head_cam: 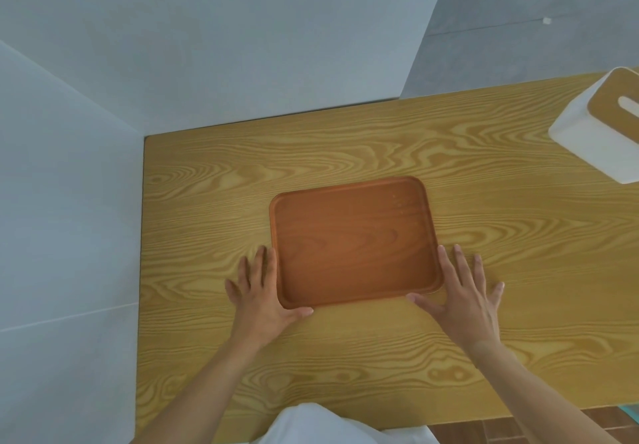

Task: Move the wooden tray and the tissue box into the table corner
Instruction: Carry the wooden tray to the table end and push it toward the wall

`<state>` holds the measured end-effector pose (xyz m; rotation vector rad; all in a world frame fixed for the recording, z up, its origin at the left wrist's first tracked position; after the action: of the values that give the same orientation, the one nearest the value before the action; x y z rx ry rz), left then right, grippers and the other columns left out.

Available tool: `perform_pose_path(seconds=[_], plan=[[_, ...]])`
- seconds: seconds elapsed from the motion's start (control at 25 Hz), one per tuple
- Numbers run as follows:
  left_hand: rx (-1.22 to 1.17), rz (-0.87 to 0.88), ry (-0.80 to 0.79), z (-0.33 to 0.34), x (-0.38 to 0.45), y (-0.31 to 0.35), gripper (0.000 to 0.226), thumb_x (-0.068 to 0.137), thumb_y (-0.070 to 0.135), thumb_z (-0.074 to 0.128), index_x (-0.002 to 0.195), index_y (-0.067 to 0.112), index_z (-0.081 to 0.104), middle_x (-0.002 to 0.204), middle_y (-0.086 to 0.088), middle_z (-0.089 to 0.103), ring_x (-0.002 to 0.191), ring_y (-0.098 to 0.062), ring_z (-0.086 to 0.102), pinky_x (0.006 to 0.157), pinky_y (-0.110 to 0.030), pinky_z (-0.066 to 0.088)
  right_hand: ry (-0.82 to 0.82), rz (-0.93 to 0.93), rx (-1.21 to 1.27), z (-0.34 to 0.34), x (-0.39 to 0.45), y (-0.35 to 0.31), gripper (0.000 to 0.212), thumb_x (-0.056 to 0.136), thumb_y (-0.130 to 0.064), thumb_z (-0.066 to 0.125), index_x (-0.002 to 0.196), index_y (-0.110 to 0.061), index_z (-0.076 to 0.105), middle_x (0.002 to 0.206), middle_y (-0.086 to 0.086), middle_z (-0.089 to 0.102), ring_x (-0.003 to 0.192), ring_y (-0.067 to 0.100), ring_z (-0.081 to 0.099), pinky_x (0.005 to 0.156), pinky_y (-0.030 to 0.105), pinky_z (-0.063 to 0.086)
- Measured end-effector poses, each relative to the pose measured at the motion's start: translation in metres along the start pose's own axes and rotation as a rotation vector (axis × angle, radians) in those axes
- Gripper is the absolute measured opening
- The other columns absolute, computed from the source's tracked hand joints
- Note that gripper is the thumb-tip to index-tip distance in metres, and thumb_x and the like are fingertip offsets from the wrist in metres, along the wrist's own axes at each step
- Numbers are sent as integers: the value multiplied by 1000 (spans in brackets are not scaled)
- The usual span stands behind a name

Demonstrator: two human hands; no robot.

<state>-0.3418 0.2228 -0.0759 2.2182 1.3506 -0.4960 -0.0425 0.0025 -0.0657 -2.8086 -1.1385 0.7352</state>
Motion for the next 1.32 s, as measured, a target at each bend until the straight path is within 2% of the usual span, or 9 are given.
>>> perform_pose_path(seconds=[0.16, 0.36, 0.6, 0.92, 1.08, 1.32], plan=[[-22, -19, -8, -18, 26, 9, 143, 46, 100, 47, 151, 36, -25, 166, 3, -17, 150, -37, -18, 112, -73, 4, -17, 24, 29, -14, 29, -6, 107, 71, -91, 42, 156, -44, -5, 169, 0, 4, 154, 30, -5, 109, 78, 15], [6, -40, -8, -51, 71, 27, 145, 47, 94, 59, 154, 31, -16, 167, 1, -13, 150, -41, -11, 111, -75, 13, -13, 42, 82, -39, 78, -18, 107, 69, -91, 45, 155, -47, -1, 169, 1, 1, 153, 29, -7, 111, 77, 11], [24, -64, 2, -85, 116, 48, 145, 51, 84, 72, 157, 28, -10, 168, 1, -7, 153, -31, -4, 112, -74, 14, -29, 66, 87, -65, 135, -34, 109, 68, -87, 54, 154, -47, 2, 169, -1, 2, 153, 29, -7, 112, 76, 13], [10, -77, -5, -108, 149, 50, 145, 52, 80, 76, 157, 29, -9, 168, 2, -8, 152, -38, -4, 112, -74, 12, -6, 56, 91, -78, 167, -49, 109, 68, -87, 55, 155, -45, 4, 169, 7, 4, 153, 33, -8, 110, 77, 14], [-26, -72, -15, -109, 152, 48, 145, 53, 75, 80, 157, 29, -10, 168, 3, -9, 151, -42, -5, 111, -74, 19, 5, 57, 109, -76, 168, -51, 110, 67, -86, 58, 155, -44, 6, 169, 9, 4, 153, 33, -7, 110, 77, 15], [-57, -63, -14, -107, 153, 45, 144, 54, 73, 82, 157, 29, -10, 168, 6, -10, 151, -40, -8, 110, -75, 20, 4, 67, 122, -75, 169, -52, 110, 66, -85, 59, 154, -44, 8, 169, 10, 3, 153, 34, -3, 110, 77, 13]])
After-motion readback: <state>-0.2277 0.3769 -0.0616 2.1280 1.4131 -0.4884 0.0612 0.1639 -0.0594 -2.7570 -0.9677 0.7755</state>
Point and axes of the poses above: each hand's wrist, its own x-axis towards the middle knuckle, its own z-axis out of the palm, y = z × x, the point moved 4 cm from there along x, towards the middle knuckle
